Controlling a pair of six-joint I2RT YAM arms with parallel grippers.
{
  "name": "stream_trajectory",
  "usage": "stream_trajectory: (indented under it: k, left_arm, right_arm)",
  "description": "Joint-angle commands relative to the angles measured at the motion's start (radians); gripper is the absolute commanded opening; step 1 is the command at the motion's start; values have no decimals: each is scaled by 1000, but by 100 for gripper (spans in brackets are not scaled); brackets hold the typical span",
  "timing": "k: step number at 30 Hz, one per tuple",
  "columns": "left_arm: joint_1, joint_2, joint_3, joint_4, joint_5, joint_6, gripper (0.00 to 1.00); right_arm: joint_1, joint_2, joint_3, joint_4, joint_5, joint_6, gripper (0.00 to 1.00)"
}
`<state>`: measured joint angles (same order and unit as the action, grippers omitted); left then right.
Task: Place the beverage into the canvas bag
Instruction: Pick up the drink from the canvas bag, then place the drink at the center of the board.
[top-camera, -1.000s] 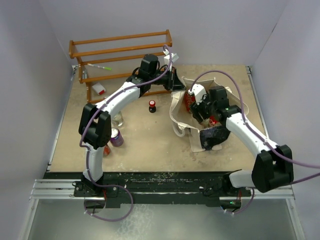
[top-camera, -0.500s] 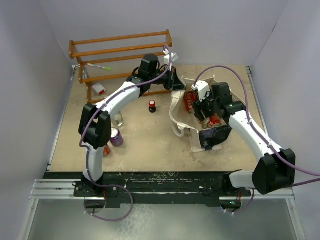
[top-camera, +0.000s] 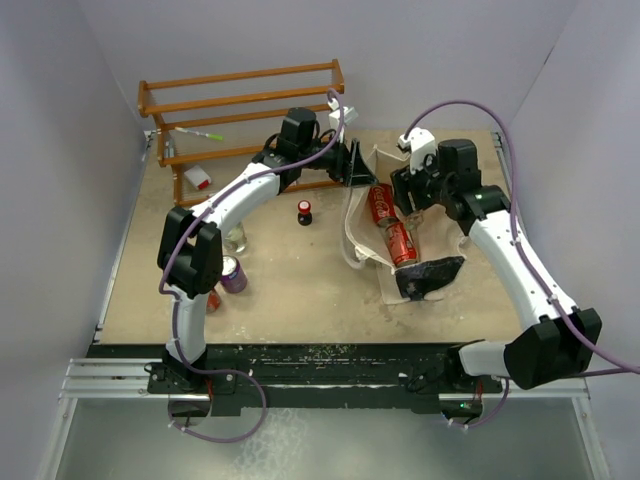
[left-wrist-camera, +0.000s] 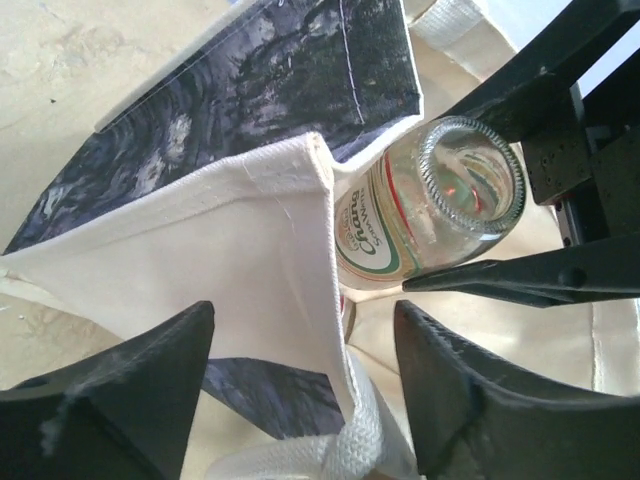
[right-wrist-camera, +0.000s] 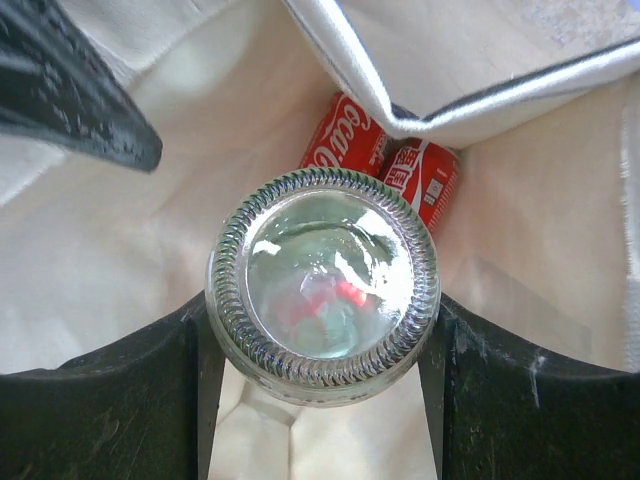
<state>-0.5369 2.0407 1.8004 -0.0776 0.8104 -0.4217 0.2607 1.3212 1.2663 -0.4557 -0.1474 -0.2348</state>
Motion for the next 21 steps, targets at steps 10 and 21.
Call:
stream_trajectory:
  k: [10,21]
  left_arm:
    - [65,-104,132,70,158,59,99]
    - [120,-222,83,88,359,177,99]
  right_arm:
    - [-3,-13,450,31,-17,322,0]
    - [-1,167,808,141,-101,718,0]
